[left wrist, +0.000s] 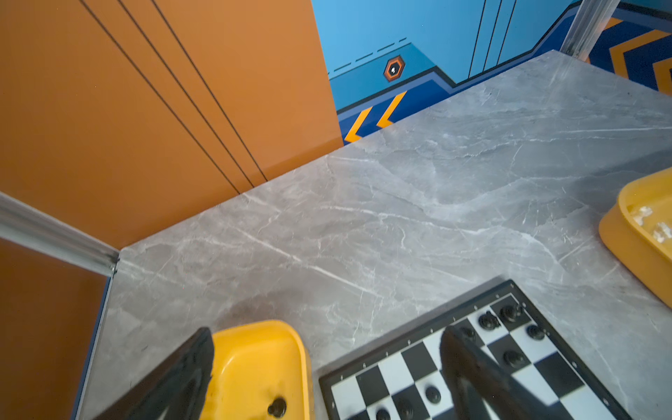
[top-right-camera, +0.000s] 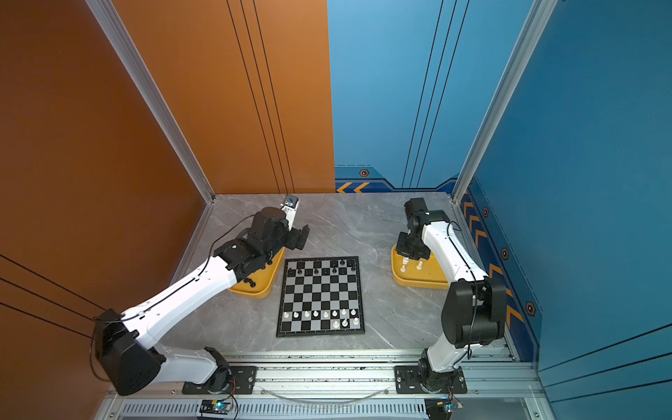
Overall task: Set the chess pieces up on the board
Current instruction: 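Carry the white piece to the board while the left arm moves over black pieces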
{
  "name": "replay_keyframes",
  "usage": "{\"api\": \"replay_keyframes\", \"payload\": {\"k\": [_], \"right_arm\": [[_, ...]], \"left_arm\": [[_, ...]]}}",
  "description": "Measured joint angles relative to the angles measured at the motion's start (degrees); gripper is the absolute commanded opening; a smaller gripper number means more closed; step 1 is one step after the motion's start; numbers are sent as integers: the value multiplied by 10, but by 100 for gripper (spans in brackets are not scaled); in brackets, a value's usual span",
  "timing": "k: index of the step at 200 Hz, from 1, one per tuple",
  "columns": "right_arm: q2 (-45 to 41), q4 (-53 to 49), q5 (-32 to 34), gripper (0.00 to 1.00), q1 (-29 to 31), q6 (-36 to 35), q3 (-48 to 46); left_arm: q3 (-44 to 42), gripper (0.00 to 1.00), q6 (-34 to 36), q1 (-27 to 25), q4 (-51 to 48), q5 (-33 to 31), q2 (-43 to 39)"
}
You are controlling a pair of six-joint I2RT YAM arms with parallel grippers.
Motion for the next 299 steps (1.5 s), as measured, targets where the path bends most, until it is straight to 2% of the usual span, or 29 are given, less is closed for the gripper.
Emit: {"api": "replay_keyframes", "payload": {"k": [76, 152, 212, 246, 299], "right_arm": [[-25, -26, 0, 13, 151, 46, 0], [-32, -28, 0, 12, 286, 100, -28], [-32, -23, 3, 13, 391, 152, -28], [-27, -8, 8, 13, 440, 176, -28], [36, 11, 24, 12, 503, 190, -27]], "left_arm": [[-146, 98, -88, -7, -70, -41, -171], [-218, 98, -174, -21, -136, -53, -242], [-240, 98, -182, -21, -145, -52, -252], [-272, 98, -183, -17, -151, -39, -285], [-284, 98, -185, -11, -163, -24, -327]]}}
